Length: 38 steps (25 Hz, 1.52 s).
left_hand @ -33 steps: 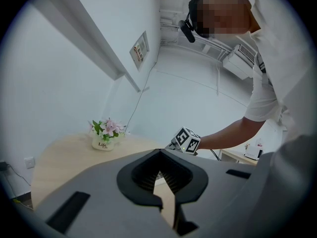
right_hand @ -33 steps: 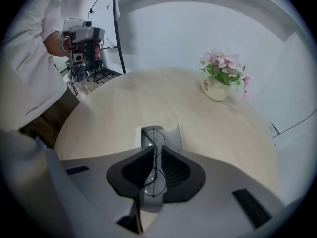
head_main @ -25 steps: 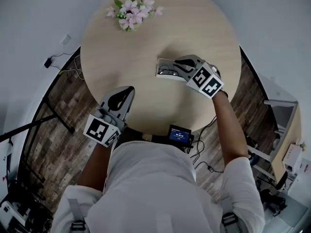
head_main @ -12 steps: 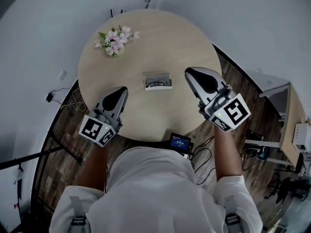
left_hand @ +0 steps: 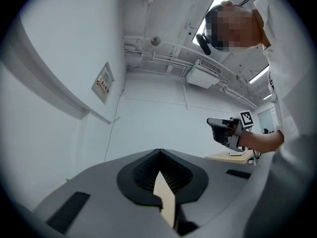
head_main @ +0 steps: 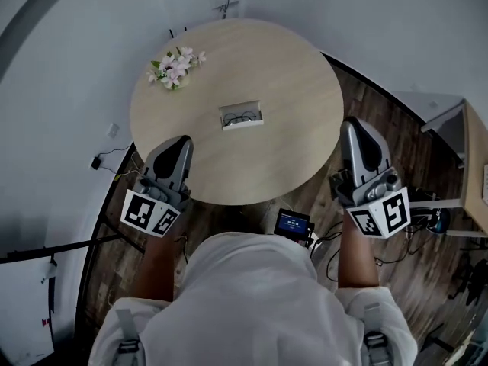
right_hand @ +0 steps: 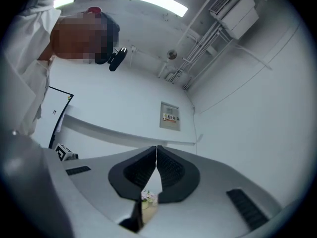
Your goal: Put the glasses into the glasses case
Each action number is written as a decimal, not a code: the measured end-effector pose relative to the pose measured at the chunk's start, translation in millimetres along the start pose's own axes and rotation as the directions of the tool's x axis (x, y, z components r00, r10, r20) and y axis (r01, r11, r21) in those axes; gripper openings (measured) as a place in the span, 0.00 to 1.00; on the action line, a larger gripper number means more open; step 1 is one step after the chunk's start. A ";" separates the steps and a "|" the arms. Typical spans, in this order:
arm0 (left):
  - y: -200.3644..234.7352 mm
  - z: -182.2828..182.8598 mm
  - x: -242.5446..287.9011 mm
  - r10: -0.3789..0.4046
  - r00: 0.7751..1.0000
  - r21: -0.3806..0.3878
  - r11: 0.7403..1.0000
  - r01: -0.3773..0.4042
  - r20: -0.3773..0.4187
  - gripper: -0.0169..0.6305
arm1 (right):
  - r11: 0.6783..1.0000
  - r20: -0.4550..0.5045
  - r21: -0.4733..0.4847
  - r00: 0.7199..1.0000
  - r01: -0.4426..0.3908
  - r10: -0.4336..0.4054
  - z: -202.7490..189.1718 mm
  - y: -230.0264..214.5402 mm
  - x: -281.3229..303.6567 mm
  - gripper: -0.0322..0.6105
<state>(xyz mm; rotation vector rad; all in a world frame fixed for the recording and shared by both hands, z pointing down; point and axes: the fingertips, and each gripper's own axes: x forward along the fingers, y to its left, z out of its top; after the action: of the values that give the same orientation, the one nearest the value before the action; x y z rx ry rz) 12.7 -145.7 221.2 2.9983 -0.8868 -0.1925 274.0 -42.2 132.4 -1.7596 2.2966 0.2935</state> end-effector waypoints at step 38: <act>-130.6 -108.0 -132.5 0.003 0.980 -0.046 0.999 -0.012 -0.201 0.05 | 0.995 -0.380 0.094 0.925 0.021 0.016 -184.2 102.2 -177.1 0.09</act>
<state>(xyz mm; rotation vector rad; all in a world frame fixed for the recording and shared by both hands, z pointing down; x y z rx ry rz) -13.9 33.0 338.0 2.9047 -0.8597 0.0873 208.2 92.2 363.4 -1.9076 2.5126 -0.1777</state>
